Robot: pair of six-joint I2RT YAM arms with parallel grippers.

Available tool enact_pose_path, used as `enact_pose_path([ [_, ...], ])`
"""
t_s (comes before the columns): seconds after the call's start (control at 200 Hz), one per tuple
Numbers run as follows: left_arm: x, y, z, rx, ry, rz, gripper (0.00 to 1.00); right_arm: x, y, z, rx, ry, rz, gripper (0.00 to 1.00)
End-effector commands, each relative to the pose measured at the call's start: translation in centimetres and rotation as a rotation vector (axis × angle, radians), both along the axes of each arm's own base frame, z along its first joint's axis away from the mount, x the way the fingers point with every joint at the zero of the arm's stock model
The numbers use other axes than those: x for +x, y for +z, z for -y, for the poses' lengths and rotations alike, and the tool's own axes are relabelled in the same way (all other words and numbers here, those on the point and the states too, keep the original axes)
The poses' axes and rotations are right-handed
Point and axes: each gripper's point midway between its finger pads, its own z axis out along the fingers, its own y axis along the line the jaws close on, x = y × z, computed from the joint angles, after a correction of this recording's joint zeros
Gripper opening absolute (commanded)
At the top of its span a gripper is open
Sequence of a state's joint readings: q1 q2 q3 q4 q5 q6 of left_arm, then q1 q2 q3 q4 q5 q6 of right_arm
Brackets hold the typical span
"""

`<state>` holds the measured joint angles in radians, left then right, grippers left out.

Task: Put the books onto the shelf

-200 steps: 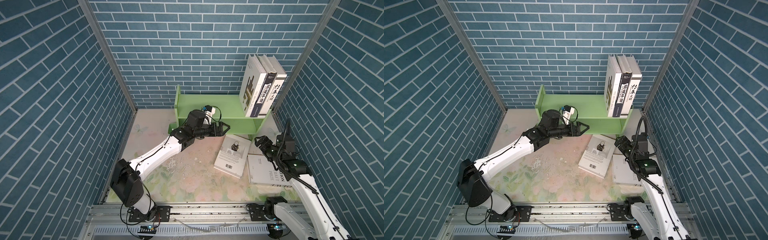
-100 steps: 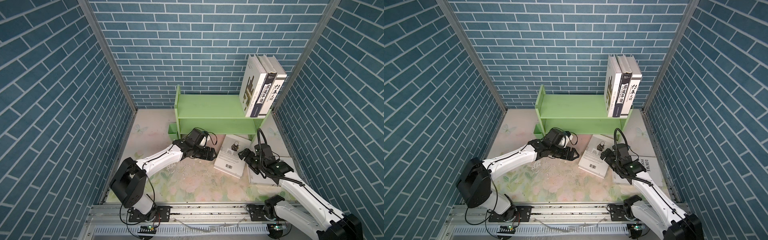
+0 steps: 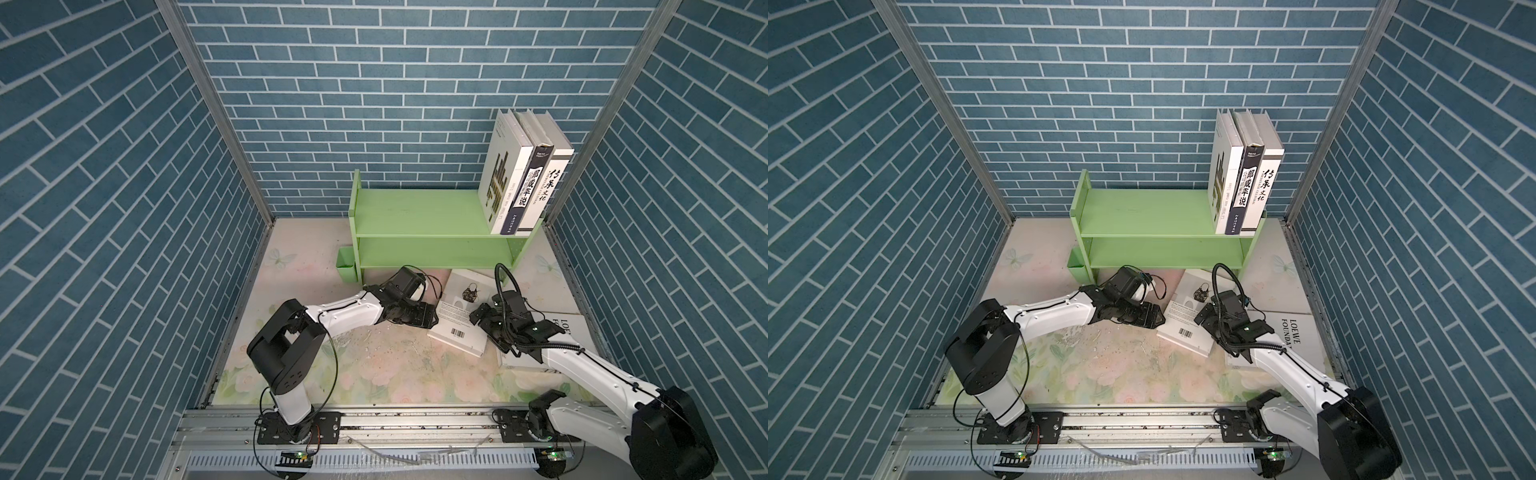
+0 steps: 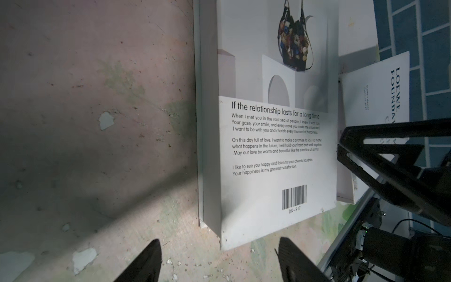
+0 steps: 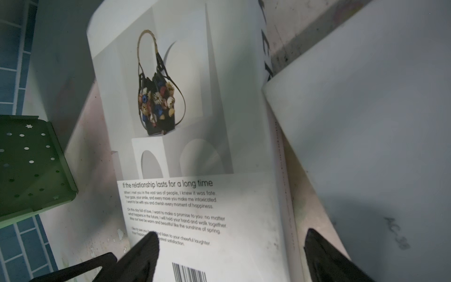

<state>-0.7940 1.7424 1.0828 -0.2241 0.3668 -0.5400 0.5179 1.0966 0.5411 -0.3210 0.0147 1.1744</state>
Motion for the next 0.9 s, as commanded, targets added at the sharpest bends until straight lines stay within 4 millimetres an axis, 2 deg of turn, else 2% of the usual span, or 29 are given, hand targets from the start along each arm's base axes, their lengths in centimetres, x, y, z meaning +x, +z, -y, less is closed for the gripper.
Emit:
enact_pose_path([
  [0.0, 0.6, -0.1, 1.3, -0.023, 0.011, 0.013, 0.77, 0.2, -0.5, -0.4, -0.002, -0.025, -0.018, 0.93],
  [0.25, 0.5, -0.9, 2.9, -0.029, -0.014, -0.010, 0.73, 0.1, -0.9, -1.3, -0.006, -0.007, -0.026, 0.93],
  [0.565, 0.1, 0.1, 4.1, -0.072, -0.043, -0.031, 0.69, 0.6, 1.1, -2.6, 0.064, 0.018, 0.033, 0.92],
  [0.78, -0.5, 0.0, 3.5, -0.062, -0.043, -0.043, 0.69, 1.0, 1.5, -5.6, 0.077, 0.083, 0.047, 0.92],
  [0.895, -0.4, -0.3, 1.9, -0.010, -0.011, -0.021, 0.70, 1.3, 1.2, -8.6, 0.101, 0.125, 0.058, 0.91],
])
